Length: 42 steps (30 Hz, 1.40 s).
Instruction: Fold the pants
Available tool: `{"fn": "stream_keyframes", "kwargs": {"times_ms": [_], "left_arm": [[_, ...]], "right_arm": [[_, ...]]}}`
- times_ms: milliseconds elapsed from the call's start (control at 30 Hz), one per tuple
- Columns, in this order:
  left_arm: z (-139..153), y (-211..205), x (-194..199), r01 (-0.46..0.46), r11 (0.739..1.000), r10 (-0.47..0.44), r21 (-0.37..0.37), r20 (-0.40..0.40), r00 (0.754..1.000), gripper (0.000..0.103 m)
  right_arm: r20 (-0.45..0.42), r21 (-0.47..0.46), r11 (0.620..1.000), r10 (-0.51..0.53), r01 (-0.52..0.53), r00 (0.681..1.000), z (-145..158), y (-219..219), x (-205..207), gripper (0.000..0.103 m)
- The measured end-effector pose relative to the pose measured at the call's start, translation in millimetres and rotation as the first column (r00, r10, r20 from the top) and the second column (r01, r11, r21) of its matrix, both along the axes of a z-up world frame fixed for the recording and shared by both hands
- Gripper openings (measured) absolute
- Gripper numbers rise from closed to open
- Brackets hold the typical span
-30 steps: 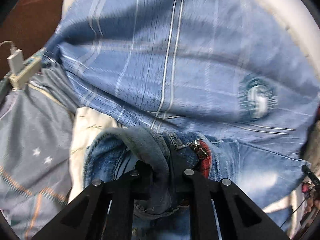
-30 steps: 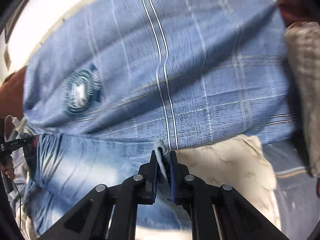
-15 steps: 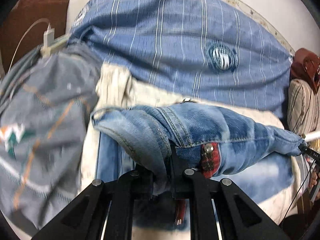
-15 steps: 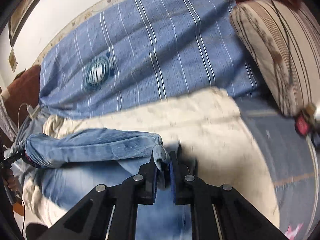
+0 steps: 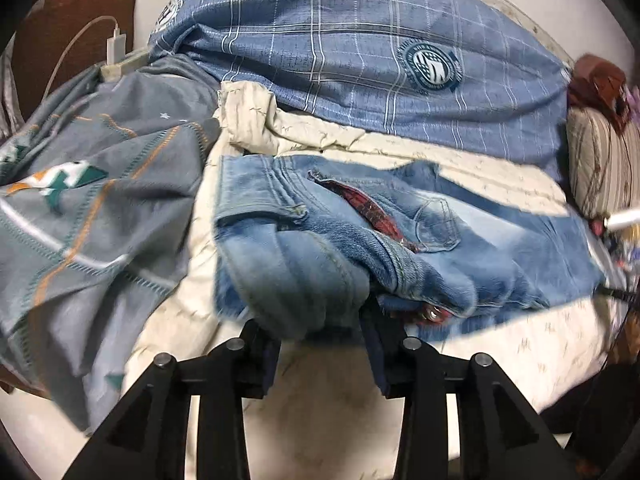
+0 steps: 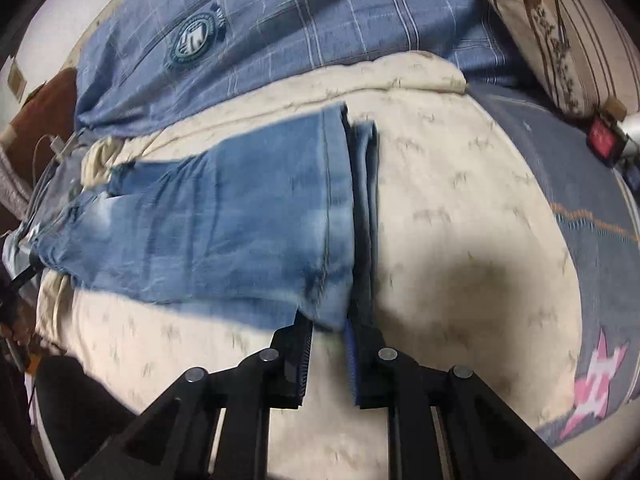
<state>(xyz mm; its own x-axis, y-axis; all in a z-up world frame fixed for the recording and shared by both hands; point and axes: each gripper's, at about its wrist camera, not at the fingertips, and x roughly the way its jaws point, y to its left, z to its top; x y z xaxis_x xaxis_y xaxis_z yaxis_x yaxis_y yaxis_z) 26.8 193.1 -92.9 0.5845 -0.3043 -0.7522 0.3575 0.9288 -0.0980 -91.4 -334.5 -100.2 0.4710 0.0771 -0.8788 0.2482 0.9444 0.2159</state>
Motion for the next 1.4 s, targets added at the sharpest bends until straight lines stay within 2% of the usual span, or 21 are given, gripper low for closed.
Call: {"fn": "stream_keyframes", "kwargs": {"times_ms": [100, 200, 267, 300, 333, 367, 400, 467, 567, 700, 767, 800, 867, 900, 933, 1000, 1067, 1200, 1300, 1400], "left_arm": [[16, 0, -22, 0.006, 0.997, -0.012, 0.08, 0.078, 0.997, 0.04], [45, -6, -37, 0.013, 0.998, -0.023, 0.058, 0.181, 0.983, 0.041], [65, -18, -45, 0.033, 0.999, -0.032, -0.002, 0.246, 0.969, 0.047], [72, -26, -47, 0.051, 0.998, -0.042, -0.026, 0.26, 0.965, 0.054], [75, -36, -48, 0.064, 0.997, -0.052, -0.036, 0.268, 0.962, 0.062], [75, -52, -48, 0.083, 0.996, -0.071, -0.035, 0.274, 0.959, 0.065], [72, -66, -47, 0.097, 0.995, -0.086, -0.028, 0.272, 0.959, 0.068], [54, -99, -42, 0.116, 0.993, -0.114, 0.005, 0.23, 0.966, 0.069], [17, -140, -29, 0.119, 0.991, -0.125, 0.058, 0.115, 0.985, 0.068], [-15, -164, -17, 0.119, 0.992, -0.119, 0.044, 0.005, 0.993, 0.068], [-26, -166, -11, 0.11, 0.993, -0.108, 0.043, -0.041, 0.993, 0.068], [-30, -165, -9, 0.109, 0.993, -0.106, 0.042, -0.056, 0.993, 0.069], [-39, -163, -5, 0.099, 0.994, -0.096, 0.035, -0.08, 0.992, 0.068], [-44, -164, -3, 0.095, 0.995, -0.092, 0.027, -0.088, 0.992, 0.068], [-48, -164, -2, 0.093, 0.995, -0.09, 0.026, -0.091, 0.992, 0.068], [-49, -169, -7, 0.109, 0.992, -0.105, 0.068, -0.064, 0.992, 0.068], [-50, -179, -14, 0.144, 0.983, -0.141, 0.112, -0.03, 0.989, 0.068], [-52, -186, -14, 0.169, 0.979, -0.166, 0.109, -0.036, 0.985, 0.068], [-51, -183, -12, 0.169, 0.98, -0.166, 0.109, -0.031, 0.986, 0.068], [-51, -177, -9, 0.157, 0.981, -0.154, 0.112, -0.032, 0.988, 0.068]], "right_arm": [[0.058, 0.022, 1.0, 0.003, -0.004, 0.998, 16, -8, -12, 0.017], [0.151, 0.061, 0.998, -0.016, 0.007, 0.988, 35, -11, -8, 0.017], [0.21, 0.089, 0.996, -0.033, 0.014, 0.977, 46, -11, 2, 0.025], [0.224, 0.097, 0.995, -0.042, 0.021, 0.974, 48, -11, 9, 0.041], [0.246, 0.103, 0.994, -0.065, 0.041, 0.967, 49, -11, 17, 0.071], [0.271, 0.106, 0.992, -0.09, 0.063, 0.958, 50, -11, 22, 0.077], [0.287, 0.109, 0.99, -0.114, 0.086, 0.951, 49, -12, 29, 0.078], [0.279, 0.129, 0.983, -0.161, 0.13, 0.946, 44, -17, 50, 0.078], [0.251, 0.09, 0.979, -0.198, 0.181, 0.947, 37, -22, 76, 0.076], [0.206, 0.032, 0.981, -0.192, 0.189, 0.959, 22, -28, 109, 0.065], [0.157, 0.029, 0.984, -0.178, 0.176, 0.971, 5, -30, 124, 0.05], [0.132, 0.017, 0.986, -0.169, 0.169, 0.977, -3, -29, 129, 0.036], [0.116, -0.025, 0.985, -0.168, 0.172, 0.979, -12, -27, 133, 0.028], [0.121, -0.033, 0.983, -0.175, 0.18, 0.977, -11, -28, 132, 0.018], [0.131, -0.025, 0.982, -0.18, 0.185, 0.975, -9, -29, 129, 0.015], [0.163, -0.038, 0.981, -0.182, 0.191, 0.97, -2, -29, 123, 0.007], [0.182, -0.08, 0.979, -0.172, 0.189, 0.968, 3, -24, 117, 0.006], [0.163, -0.136, 0.966, -0.195, 0.218, 0.967, 4, -22, 111, 0.005], [0.146, -0.124, 0.96, -0.231, 0.25, 0.962, -2, -28, 110, 0.005], [0.143, -0.05, 0.947, -0.309, 0.318, 0.94, -3, -36, 111, 0.008]]}}
